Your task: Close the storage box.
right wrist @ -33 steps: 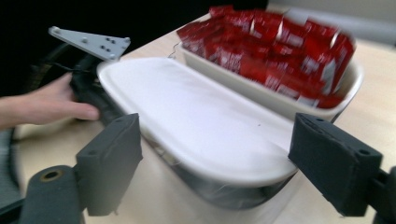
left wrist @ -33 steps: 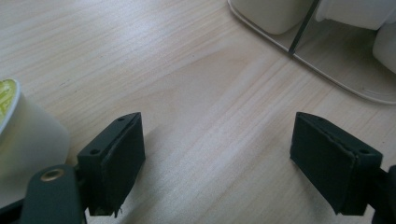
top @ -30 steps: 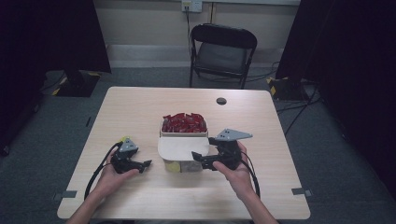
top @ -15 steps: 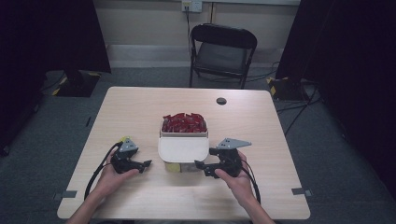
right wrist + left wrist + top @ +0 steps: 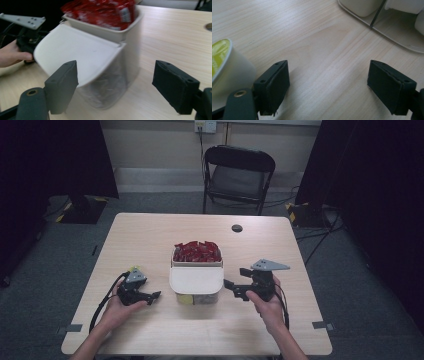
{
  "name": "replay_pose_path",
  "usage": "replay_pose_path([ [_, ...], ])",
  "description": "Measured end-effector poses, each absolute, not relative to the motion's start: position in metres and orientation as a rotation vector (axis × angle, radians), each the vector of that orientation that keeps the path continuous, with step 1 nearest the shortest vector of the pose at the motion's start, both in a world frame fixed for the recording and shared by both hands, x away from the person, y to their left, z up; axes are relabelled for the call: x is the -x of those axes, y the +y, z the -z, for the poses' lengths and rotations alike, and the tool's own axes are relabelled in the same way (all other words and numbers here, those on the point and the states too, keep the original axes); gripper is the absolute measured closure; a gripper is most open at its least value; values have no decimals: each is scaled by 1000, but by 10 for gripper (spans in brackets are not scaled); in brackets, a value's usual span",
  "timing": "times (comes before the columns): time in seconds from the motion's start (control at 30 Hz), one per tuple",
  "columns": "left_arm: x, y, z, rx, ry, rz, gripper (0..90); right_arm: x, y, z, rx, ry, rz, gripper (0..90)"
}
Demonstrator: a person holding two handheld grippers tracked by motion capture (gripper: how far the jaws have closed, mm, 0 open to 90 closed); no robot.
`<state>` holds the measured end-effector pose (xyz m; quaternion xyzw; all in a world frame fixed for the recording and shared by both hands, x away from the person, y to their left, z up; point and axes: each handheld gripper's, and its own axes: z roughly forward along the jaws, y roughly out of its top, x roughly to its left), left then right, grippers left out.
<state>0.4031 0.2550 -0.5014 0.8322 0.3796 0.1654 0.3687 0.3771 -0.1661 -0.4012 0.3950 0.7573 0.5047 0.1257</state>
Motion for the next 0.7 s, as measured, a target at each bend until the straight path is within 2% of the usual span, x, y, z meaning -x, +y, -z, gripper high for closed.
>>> replay_pose_path([
  [0.33, -405, 264, 501, -2127, 1005, -443, 174, -393, -218, 405, -1294, 2053, -1403, 174],
  [0.47, -406, 265, 501, -2125, 1010, -442, 175, -401, -230, 417, -1340, 2061, -1289, 144],
  [0.7, -406, 268, 502, -2112, 1025, -450, 175, -416, -251, 447, -1454, 2066, -1158, 154],
])
